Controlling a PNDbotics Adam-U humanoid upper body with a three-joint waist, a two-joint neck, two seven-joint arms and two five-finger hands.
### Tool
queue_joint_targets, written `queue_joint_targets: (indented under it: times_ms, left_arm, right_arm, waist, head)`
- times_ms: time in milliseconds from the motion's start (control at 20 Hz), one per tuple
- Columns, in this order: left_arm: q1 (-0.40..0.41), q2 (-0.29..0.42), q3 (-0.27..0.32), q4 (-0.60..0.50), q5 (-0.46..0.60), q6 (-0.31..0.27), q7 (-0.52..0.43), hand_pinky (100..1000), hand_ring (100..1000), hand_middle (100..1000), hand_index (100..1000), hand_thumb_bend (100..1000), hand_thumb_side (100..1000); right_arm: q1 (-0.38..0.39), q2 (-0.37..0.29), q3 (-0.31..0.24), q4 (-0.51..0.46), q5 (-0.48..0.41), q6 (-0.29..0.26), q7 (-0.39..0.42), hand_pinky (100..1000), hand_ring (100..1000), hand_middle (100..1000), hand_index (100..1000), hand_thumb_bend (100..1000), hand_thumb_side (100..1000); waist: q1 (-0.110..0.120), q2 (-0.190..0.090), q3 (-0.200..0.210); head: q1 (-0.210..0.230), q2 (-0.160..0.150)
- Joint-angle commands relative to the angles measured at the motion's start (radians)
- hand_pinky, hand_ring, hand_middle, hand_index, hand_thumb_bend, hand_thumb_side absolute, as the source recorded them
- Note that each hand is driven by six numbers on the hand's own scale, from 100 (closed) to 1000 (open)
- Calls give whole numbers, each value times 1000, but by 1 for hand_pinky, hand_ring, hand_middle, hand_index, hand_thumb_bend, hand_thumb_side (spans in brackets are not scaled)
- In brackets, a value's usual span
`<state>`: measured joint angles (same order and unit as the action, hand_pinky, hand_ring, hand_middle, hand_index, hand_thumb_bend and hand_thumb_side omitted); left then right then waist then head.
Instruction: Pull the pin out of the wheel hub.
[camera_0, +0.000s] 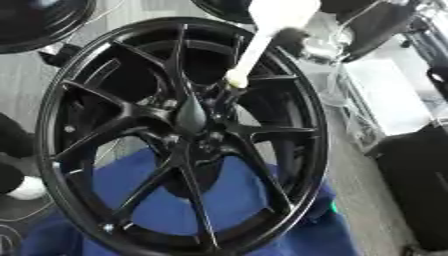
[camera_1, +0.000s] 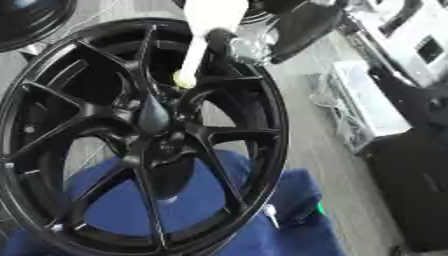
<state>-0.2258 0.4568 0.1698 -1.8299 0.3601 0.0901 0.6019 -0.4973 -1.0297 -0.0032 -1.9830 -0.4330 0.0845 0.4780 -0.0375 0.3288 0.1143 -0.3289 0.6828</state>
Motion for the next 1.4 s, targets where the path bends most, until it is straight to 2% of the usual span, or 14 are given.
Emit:
queue_joint_targets:
  times_ms: [50,200,300,400,550,650,700,950,1000,1150,1300,1400]
  left_arm:
    - [0,25,16,-14,-10,-2,3,604,735,631,671,100,726]
    - [1,25,18,-14,-11,-3,4,604,736,632,671,100,726]
    - [0,23,18,-15,-11,-3,3,604,736,632,671,100,726]
    - [-3,21,19,-15,-10,-4,3,604,736,632,671,100,726]
    - [-6,18,18,-17,-10,-4,1,604,736,633,671,100,726]
    - [-7,16,18,-17,-9,-4,1,604,737,633,671,100,725]
    - [-7,15,18,-17,-9,-4,0,604,737,633,671,100,725]
    - [-6,13,18,-17,-7,-4,-2,605,738,634,672,100,727]
    - [-6,12,17,-16,-6,-4,-3,605,738,634,672,100,728]
    - [-8,10,14,-15,-5,-2,-7,605,738,635,672,100,728]
    - [-11,8,11,-15,-3,-2,-11,606,739,635,672,100,728]
    - [-12,8,8,-14,-2,-1,-14,606,739,636,672,100,729]
  right_arm:
    - [82,-83,-124,-17,-57,-28,-112,796,551,382,520,100,309]
    - [220,-89,-219,-17,-62,-45,-216,797,555,388,526,100,320]
    - [322,-61,-276,-17,-38,-61,-275,801,565,399,539,100,316]
    - [421,-13,-323,-17,13,-84,-321,808,583,426,567,100,293]
    - [553,89,-373,-17,134,-133,-356,831,653,501,658,100,260]
    - [613,164,-393,-17,209,-156,-359,847,710,585,736,100,273]
    - [635,199,-403,-17,238,-162,-361,852,723,606,755,100,270]
    - [708,337,-446,-17,367,-160,-393,912,846,794,919,100,100]
    - [718,358,-449,-17,393,-150,-398,923,862,814,929,100,100]
    - [739,406,-460,-17,471,-89,-434,965,905,888,979,100,100]
    - [752,439,-460,-12,551,-16,-470,970,899,903,988,100,108]
    - [754,458,-456,-3,578,12,-477,979,901,914,998,100,102]
  waist:
    - [4,-24,-9]
    - [5,-22,-22]
    - [7,-21,-30]
    - [9,-19,-34]
    - [14,-15,-36]
    - [17,-13,-36]
    - [19,-12,-35]
    - [25,-10,-38]
    - [25,-9,-39]
    - [26,-9,-40]
    - [28,-9,-40]
    - [29,-9,-41]
  head:
    - [24,-17]
    - [42,-22]
    - [52,-24]
    - [63,-28]
    - [76,-32]
    - [83,-35]
    - [85,-35]
    - [93,-38]
    - [94,-39]
    - [96,-38]
    - [100,-41]
    - [102,-41]
